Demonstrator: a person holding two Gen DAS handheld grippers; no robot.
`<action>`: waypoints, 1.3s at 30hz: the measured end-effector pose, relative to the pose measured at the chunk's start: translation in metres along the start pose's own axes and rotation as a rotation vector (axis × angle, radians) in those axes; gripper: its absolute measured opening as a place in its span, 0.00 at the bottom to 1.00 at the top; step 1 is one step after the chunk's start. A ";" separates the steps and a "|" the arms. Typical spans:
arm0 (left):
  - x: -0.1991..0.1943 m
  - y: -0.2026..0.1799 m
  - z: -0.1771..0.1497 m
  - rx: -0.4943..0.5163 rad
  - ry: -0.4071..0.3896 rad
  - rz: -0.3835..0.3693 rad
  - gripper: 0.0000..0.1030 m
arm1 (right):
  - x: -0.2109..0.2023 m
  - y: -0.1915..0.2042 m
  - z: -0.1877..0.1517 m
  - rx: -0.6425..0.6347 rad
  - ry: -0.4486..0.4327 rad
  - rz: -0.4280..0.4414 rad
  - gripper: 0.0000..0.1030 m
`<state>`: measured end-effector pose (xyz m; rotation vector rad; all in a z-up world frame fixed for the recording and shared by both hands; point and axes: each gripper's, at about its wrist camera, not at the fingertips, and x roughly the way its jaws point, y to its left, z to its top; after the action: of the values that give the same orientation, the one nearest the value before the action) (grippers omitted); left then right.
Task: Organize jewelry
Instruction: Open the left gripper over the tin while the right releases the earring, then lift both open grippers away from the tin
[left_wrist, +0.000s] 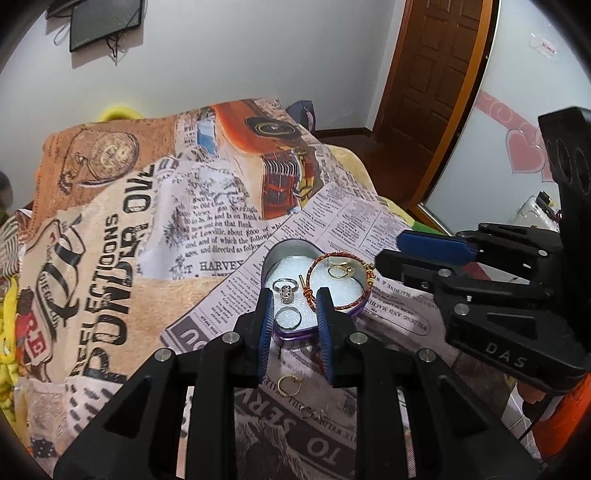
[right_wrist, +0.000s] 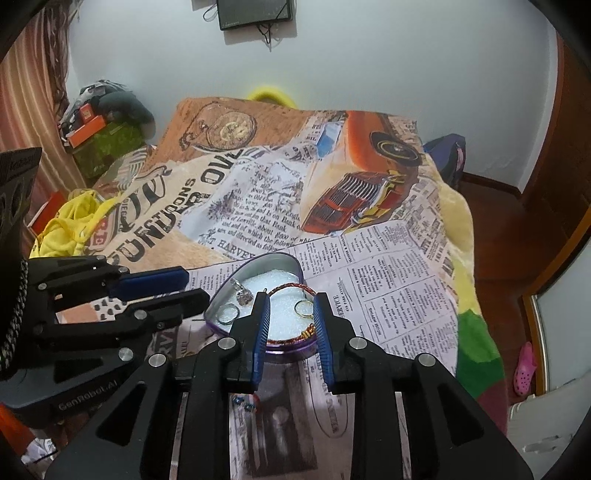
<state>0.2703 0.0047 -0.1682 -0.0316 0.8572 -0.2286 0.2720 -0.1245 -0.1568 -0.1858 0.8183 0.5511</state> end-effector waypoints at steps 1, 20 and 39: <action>-0.004 -0.001 0.000 0.000 -0.004 0.004 0.25 | -0.004 0.001 0.000 -0.001 -0.005 -0.003 0.23; -0.023 0.010 -0.042 -0.010 0.075 0.060 0.33 | -0.035 0.005 -0.027 -0.014 -0.003 -0.048 0.36; 0.012 0.000 -0.081 0.009 0.171 0.022 0.33 | 0.008 0.005 -0.066 -0.033 0.155 -0.010 0.36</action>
<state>0.2171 0.0068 -0.2302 0.0053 1.0267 -0.2169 0.2317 -0.1414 -0.2064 -0.2656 0.9586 0.5458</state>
